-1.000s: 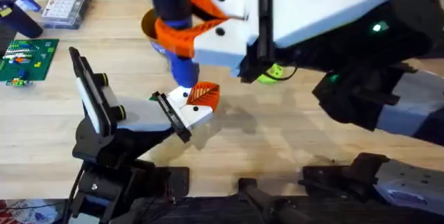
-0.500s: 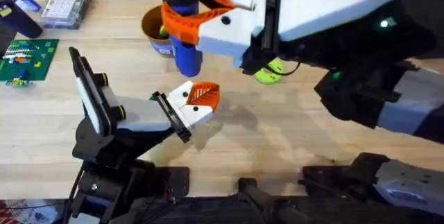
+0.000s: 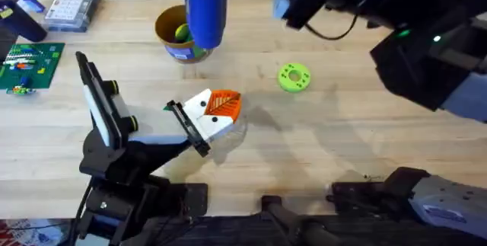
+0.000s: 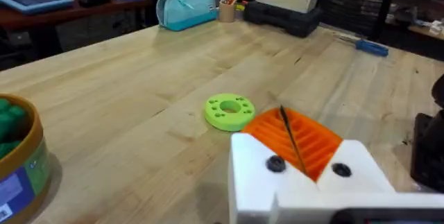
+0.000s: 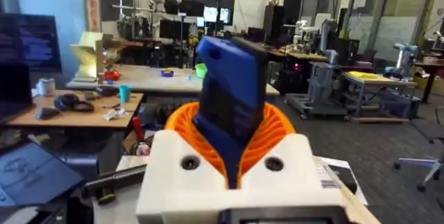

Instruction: Pick up the gripper from the table and insert it into the empty holder that is missing its gripper. Then pick up a screw, insert it into the mounting hole, and use the screwdriver to tighten it. Finally, clean up the table by picking up the vegetable and placing it into the bucket.

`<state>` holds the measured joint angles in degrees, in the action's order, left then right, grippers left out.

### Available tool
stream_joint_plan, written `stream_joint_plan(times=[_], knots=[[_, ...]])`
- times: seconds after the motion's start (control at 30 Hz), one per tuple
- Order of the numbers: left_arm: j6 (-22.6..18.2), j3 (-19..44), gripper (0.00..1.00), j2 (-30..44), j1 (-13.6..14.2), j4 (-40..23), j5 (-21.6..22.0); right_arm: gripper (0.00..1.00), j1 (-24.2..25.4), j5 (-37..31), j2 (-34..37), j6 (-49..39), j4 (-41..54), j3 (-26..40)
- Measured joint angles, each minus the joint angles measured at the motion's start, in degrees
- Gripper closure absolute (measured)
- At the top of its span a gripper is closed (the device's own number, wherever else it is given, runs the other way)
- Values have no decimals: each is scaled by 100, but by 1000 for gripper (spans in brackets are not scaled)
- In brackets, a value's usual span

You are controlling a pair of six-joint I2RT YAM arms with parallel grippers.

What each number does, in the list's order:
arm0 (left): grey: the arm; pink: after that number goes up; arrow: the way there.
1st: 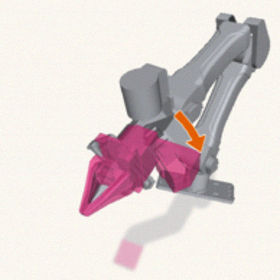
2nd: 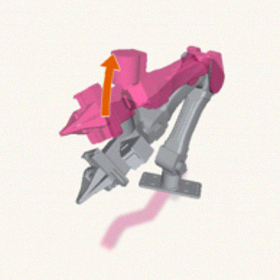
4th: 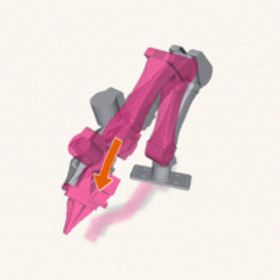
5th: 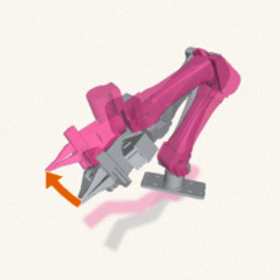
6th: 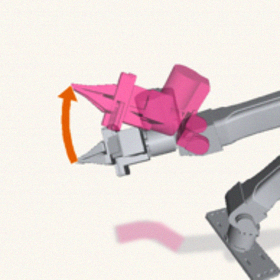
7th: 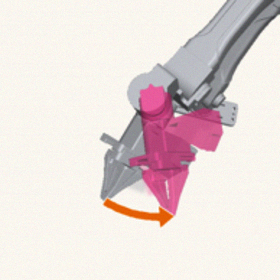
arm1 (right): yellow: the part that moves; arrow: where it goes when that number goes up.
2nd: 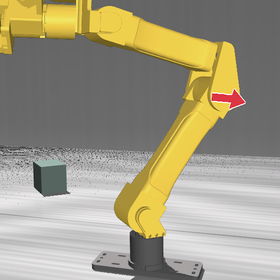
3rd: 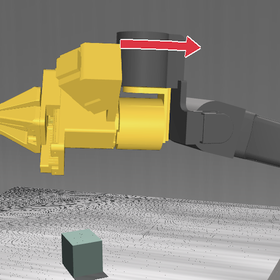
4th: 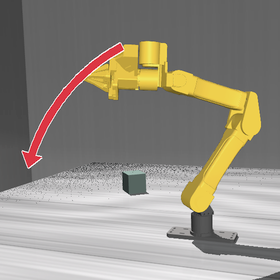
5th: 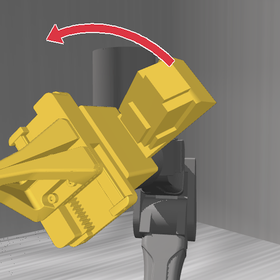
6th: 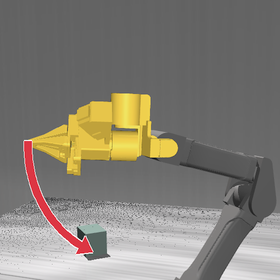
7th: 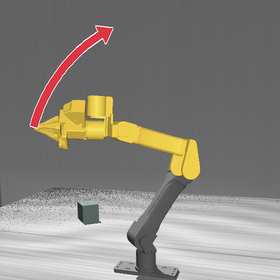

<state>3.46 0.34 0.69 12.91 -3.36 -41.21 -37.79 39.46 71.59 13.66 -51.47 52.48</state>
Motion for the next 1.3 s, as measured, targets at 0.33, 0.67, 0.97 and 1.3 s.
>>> stream_joint_plan(times=[0.33, 0.67, 0.97, 1.3], knots=[[0, 0, 982, -2, 0, 0, 0, 959, 84, 111, -3, 891, 147, 23], [0, 0, 982, -2, 2, 0, 0, 957, 84, 83, 18, 998, 685, -23], [0, 0, 982, 0, 2, 2, 0, 958, -109, 52, 312, 1017, -212, -410], [0, 0, 982, 0, 2, 0, 0, 958, -165, 44, 746, 1017, -262, -478]])
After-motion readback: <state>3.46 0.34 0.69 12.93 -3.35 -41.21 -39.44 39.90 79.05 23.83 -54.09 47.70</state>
